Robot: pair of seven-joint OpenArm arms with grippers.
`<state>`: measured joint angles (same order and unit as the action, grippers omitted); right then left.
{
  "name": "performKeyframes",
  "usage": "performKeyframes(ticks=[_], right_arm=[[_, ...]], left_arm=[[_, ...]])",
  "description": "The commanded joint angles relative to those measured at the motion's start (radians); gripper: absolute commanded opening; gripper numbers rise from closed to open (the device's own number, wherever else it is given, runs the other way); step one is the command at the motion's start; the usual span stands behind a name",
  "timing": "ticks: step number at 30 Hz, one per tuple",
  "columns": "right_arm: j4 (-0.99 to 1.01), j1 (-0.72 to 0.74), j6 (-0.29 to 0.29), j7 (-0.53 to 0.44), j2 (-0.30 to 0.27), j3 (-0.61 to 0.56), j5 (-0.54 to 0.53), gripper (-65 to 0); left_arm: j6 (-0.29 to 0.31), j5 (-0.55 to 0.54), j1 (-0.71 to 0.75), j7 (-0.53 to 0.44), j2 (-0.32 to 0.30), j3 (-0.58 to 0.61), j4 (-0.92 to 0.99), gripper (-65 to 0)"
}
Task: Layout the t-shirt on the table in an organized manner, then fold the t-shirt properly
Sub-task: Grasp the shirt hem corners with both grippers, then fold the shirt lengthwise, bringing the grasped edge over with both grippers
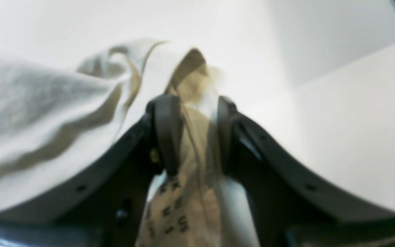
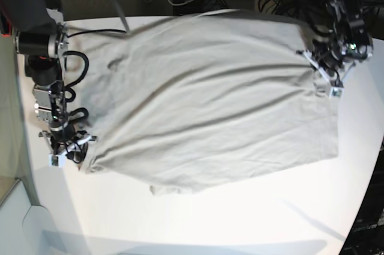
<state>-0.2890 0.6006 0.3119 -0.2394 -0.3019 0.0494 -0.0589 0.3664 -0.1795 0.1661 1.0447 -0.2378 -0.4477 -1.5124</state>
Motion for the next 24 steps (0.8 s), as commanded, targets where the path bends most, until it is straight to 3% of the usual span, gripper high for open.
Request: performKeyframes(ticks=[1, 8, 14, 19, 24], right_arm=[[-0.005, 0.015, -0.015, 0.028, -0.013, 0.002, 0.001, -45.2], [-0.005, 0.014, -0.015, 0.03, -0.015, 0.002, 0.006, -45.2], [-0.005, 0.012, -0.015, 0.03, -0.016, 0.0, 0.008, -45.2], [-0.005, 0.012, -0.015, 0.03, -0.016, 0.002, 0.008, -45.2], [-0.005, 0.012, -0.015, 0.03, -0.029, 0.002, 0.006, -45.2]], left_arm=[[-0.007, 0.038, 0.0, 0.058, 0.008, 0.007, 0.079, -64.0], [-0.014, 0.044, -0.228, -0.036, 0.005, 0.008, 0.312, -64.6], [-0.016, 0.176, -0.449, -0.091, 0.007, 0.003, 0.416, -64.6], [-0.005, 0.194, -0.56, 0.015, 0.002, 0.002, 0.398, -64.1], [-0.005, 0.193, -0.547, 0.134, 0.007, -0.001, 0.16, -64.1]])
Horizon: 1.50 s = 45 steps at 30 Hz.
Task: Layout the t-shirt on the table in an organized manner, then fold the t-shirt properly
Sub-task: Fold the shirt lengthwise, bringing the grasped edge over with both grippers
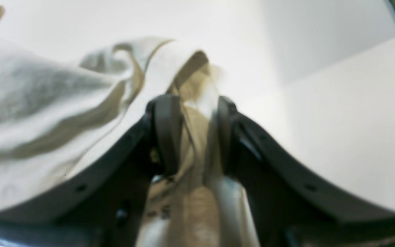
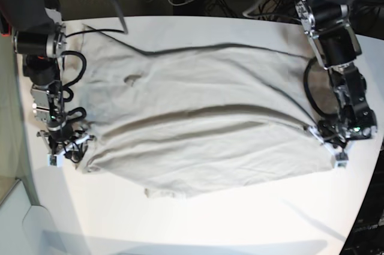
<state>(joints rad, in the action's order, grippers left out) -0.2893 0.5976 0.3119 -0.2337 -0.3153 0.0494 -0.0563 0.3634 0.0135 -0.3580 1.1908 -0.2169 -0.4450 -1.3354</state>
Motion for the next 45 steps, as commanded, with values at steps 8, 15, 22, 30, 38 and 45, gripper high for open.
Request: performKeyframes(ticks=[8, 15, 22, 30, 38, 45], right_arm=[[-0.004, 0.015, -0.015, 0.024, -0.011, 0.002, 0.0, -45.2], [-0.004, -0.005, -0.015, 0.024, -0.005, 0.002, -0.001, -45.2], [-0.004, -0.028, -0.015, 0.024, 0.005, 0.002, -0.001, -45.2], [-0.078, -0.086, -0.015, 0.026, 0.0, 0.002, -0.001, -45.2], [-0.353, -0.219, -0.015, 0.033, 0.006, 0.004, -0.001, -45.2], [-0.466, -0.232, -0.015, 0.165, 0.025, 0.004, -0.001, -45.2]], left_arm=[[-0.002, 0.001, 0.058, 0.041, -0.002, -0.058, -0.269, -61.2], [-0.002, 0.001, 0.087, -0.019, -0.005, -0.064, -0.198, -45.6], [-0.007, 0.001, 0.078, -0.111, 0.003, -0.065, -0.154, -41.8], [0.0, 0.007, 0.193, 0.018, -0.014, -0.059, -0.306, -41.8], [0.0, 0.009, 0.399, 0.027, -0.034, -0.034, -0.373, -41.8], [0.0, 0.009, 0.416, 0.027, -0.045, -0.025, -0.367, -41.8]])
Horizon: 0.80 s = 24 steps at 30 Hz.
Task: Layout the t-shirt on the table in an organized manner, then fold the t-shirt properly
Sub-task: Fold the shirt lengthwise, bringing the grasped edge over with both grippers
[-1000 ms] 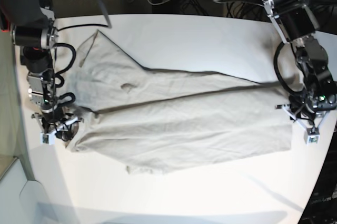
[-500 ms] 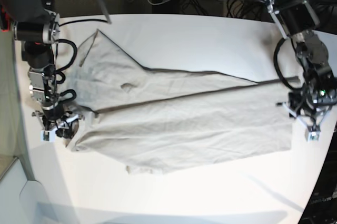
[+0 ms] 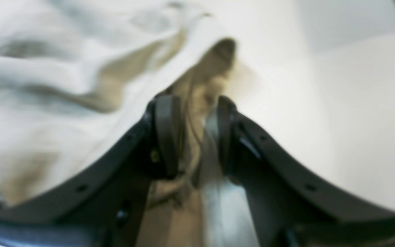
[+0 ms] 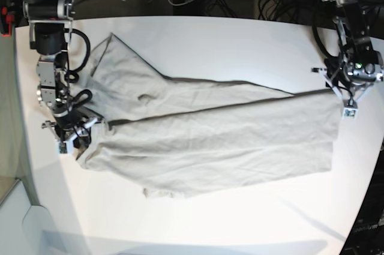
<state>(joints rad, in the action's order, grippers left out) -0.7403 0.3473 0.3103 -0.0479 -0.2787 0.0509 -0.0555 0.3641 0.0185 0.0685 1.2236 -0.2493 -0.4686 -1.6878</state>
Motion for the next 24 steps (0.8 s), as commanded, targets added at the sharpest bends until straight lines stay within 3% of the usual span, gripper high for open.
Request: performKeyframes(ticks=[1, 7, 13, 15, 19, 24], right_arm=[[-0.025, 0.019, -0.013, -0.016, -0.012, 0.002, -0.002, -45.2], [-0.037, 0.019, -0.012, -0.01, -0.011, 0.002, -0.002, -45.2], [-0.077, 0.039, -0.01, 0.105, -0.014, 0.002, -0.002, -45.2], [-0.129, 0.037, -0.006, 0.159, -0.014, 0.002, -0.002, -45.2], [-0.253, 0.042, 0.065, 0.305, -0.012, 0.004, -0.002, -45.2], [-0.457, 0.035, 0.068, 0.544, 0.016, 0.057, -0.057, -45.2]], left_arm=[[-0.001, 0.004, -0.011, -0.006, -0.012, -0.002, -0.015, -41.9], [-0.001, 0.004, -0.014, -0.006, -0.011, -0.002, -0.016, -41.9], [-0.001, 0.004, -0.016, -0.006, -0.009, 0.015, -0.016, -41.9], [-0.001, 0.004, -0.016, -0.006, -0.009, 0.023, -0.016, -41.9], [-0.001, -0.002, -0.019, -0.006, -0.009, 0.023, -0.016, -41.9], [-0.001, -0.004, -0.019, -0.006, -0.008, 0.023, -0.016, -41.9]])
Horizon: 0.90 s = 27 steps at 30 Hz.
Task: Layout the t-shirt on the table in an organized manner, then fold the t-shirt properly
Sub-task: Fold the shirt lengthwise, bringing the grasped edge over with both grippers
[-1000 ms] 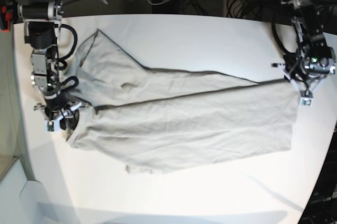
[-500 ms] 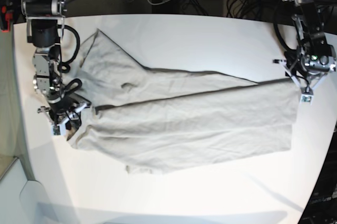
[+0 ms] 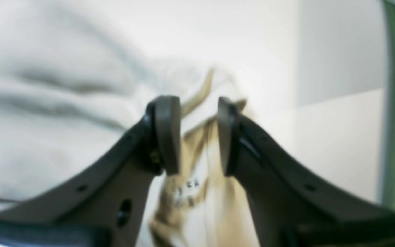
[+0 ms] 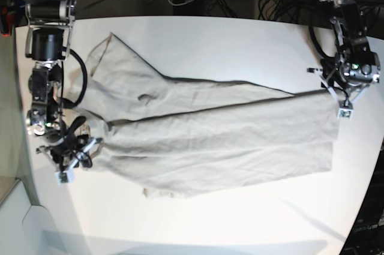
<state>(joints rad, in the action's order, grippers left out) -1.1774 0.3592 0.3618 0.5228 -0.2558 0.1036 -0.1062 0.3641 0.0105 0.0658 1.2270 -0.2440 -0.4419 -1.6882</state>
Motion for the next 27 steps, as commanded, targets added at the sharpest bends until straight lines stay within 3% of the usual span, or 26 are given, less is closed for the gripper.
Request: performKeyframes(ticks=[1, 8, 11, 17, 27], right_arm=[[-0.058, 0.024, 0.016, 0.023, 0.002, 0.026, -0.019, -45.2], [-0.289, -0.018, 0.018, 0.414, 0.077, 0.155, -0.022, -45.3], [-0.416, -0.093, 0.019, 0.514, 0.094, 0.157, -0.023, -45.2], [-0.617, -0.282, 0.023, 0.544, 0.106, 0.15, -0.023, -40.9], [-0.628, -0.414, 0.021, 0.538, 0.106, -0.012, -0.023, -39.0]], left_arm=[[-0.001, 0.004, -0.016, -0.01, -0.013, -0.004, -0.016, -41.9], [-0.001, 0.004, -0.016, -0.01, -0.012, -0.005, -0.014, -41.9], [-0.001, 0.004, -0.016, -0.011, -0.012, -0.005, -0.014, -41.9], [-0.001, 0.004, -0.017, -0.028, -0.012, -0.005, -0.014, -41.9], [-0.001, 0.004, -0.016, -0.065, -0.012, -0.007, 0.015, -41.9]])
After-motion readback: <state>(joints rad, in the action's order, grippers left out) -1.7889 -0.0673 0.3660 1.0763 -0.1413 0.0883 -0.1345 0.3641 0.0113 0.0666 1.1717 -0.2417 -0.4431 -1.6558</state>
